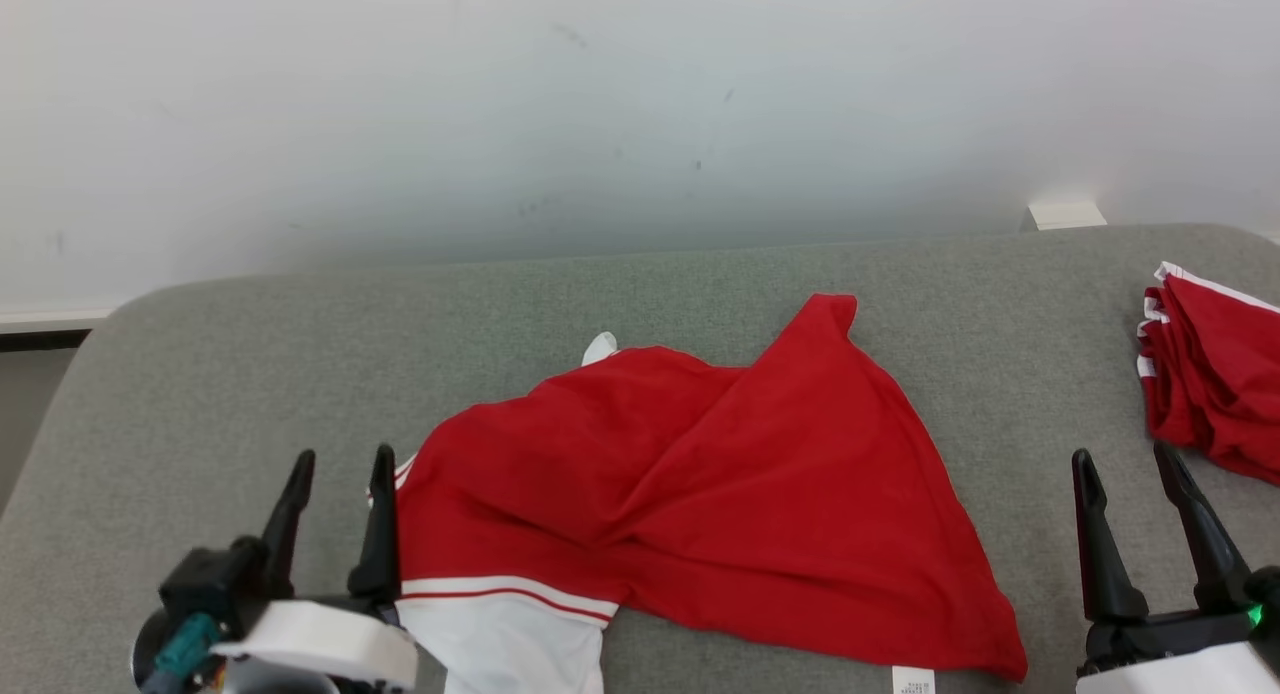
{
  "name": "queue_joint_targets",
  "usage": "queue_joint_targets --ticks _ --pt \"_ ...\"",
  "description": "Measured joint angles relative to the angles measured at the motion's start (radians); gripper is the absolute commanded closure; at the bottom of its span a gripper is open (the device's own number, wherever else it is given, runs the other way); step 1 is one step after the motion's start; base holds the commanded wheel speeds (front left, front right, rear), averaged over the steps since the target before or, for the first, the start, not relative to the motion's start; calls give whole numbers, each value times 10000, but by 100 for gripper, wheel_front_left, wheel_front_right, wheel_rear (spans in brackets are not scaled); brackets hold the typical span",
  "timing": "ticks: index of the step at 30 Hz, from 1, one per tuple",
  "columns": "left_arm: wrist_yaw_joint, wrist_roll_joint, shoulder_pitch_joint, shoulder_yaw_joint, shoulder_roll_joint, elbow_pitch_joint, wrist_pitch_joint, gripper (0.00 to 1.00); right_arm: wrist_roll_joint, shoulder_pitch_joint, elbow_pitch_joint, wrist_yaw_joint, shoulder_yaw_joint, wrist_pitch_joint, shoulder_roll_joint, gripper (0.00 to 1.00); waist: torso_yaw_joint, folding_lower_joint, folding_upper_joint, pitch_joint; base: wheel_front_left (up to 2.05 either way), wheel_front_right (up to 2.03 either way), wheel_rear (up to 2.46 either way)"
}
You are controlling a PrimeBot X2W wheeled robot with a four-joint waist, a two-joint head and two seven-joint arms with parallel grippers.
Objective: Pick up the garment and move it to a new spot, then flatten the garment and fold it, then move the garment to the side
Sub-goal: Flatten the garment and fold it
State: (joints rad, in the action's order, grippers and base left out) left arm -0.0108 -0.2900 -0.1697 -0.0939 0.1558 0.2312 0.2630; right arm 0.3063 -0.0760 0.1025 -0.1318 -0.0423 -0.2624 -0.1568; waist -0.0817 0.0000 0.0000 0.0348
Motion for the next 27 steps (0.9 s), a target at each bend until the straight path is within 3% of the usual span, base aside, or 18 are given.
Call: queue_joint_targets --ticks 10,27 --pt "-169 493 1318 454 -740 -746 2 0 -226 1178 -481 0 224 0 171 0 97 0 0 -182 0 0 0" --pt "-506 924 1394 813 -1001 -721 2 0 -295 1070 -510 0 176 0 155 0 22 0 0 -304 0 0 0"
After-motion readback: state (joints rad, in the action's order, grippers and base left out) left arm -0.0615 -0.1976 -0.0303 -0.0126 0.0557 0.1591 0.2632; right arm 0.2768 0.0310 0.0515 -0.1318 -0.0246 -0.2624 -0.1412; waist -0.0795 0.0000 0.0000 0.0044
